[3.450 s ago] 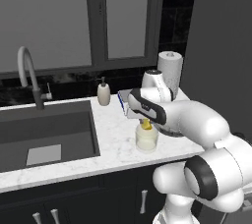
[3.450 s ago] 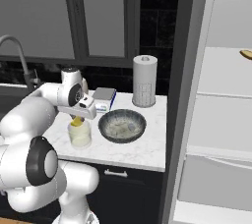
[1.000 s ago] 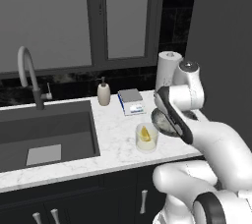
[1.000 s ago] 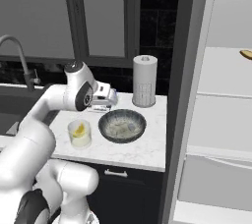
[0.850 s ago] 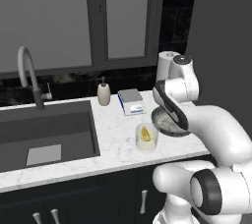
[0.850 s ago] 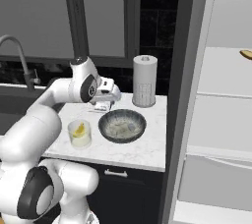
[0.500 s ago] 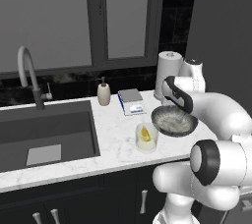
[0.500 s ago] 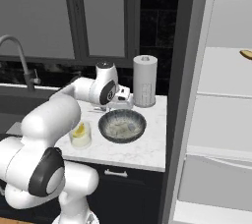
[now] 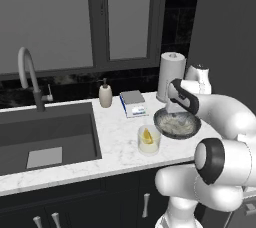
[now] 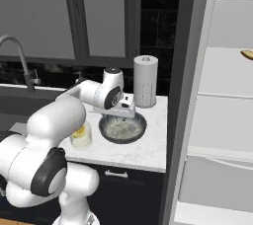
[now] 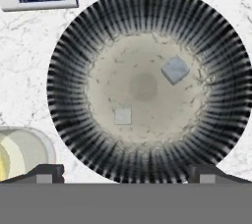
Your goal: Grab a lemon wedge from the fridge and one ice cube from the ice bowl, and put them in the glass of lemonade.
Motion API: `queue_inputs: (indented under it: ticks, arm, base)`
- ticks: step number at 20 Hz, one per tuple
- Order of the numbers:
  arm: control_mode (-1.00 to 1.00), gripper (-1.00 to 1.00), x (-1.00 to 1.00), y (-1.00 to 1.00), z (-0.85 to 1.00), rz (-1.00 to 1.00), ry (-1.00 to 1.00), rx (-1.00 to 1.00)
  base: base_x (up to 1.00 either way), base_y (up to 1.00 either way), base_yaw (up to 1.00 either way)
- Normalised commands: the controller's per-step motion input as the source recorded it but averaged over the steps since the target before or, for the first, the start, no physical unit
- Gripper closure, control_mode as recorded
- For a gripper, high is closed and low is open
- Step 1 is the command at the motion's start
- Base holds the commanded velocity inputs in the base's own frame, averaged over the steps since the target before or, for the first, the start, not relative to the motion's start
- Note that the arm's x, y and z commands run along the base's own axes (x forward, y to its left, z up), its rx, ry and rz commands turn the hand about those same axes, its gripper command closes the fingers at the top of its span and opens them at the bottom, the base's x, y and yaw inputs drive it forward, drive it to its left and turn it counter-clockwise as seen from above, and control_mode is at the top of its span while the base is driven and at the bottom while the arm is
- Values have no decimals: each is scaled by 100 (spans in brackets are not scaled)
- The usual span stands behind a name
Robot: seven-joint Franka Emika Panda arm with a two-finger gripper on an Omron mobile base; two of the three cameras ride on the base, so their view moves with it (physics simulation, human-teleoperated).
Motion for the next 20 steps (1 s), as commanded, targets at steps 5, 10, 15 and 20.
queue_inputs:
  ticks: [5,10,15,20]
  arm:
    - [-100,-100,0,0,-12,0,15,0]
    - [-100,-100,0,0,-29,0,0,0]
    - [-100,-100,0,0,-30,0,0,0]
    - [-100,-100,0,0,-18,0,0,0]
  base:
    - [0,0,0]
    - [0,0,0]
    - [0,0,0]
    - [0,0,0]
